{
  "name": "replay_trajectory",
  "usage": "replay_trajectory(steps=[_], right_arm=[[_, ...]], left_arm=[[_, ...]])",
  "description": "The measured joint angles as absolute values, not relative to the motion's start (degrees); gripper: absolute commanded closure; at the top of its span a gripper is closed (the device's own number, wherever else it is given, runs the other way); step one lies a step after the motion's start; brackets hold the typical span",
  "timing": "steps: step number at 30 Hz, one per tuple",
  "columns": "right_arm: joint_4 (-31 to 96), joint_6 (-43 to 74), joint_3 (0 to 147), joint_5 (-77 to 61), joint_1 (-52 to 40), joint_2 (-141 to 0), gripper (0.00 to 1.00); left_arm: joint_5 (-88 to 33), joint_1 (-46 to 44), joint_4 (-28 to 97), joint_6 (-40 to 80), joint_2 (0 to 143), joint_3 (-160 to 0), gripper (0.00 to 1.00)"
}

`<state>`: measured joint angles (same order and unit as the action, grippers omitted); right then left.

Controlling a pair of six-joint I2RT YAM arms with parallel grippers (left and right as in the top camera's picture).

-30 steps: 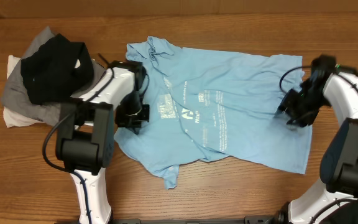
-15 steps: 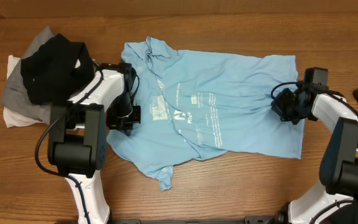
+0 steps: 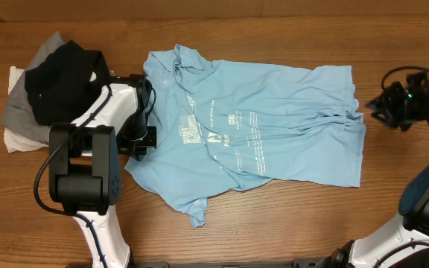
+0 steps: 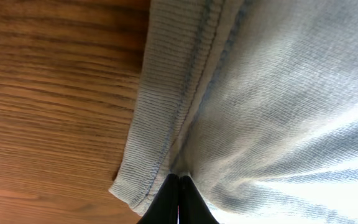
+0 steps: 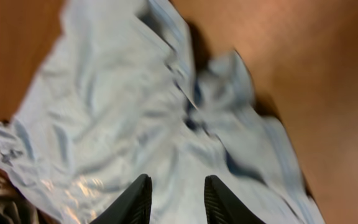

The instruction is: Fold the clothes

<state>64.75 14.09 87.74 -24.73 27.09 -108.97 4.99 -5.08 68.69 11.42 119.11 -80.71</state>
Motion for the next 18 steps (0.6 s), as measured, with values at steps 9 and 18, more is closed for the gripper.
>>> replay_trajectory(steps=[9,18], right_arm=[[57.91,9.56,73.84,-18.79,25.43,-108.92,0.61],[48.53,5.85,65.32,-19.07,21.65,-108.62,0.84]], left_arm=[[5.26,-5.10,67.81,11.42,119.11,-80.68,0.96],[4.97,-5.08,67.44,10.59,119.09,-80.64,0.96]])
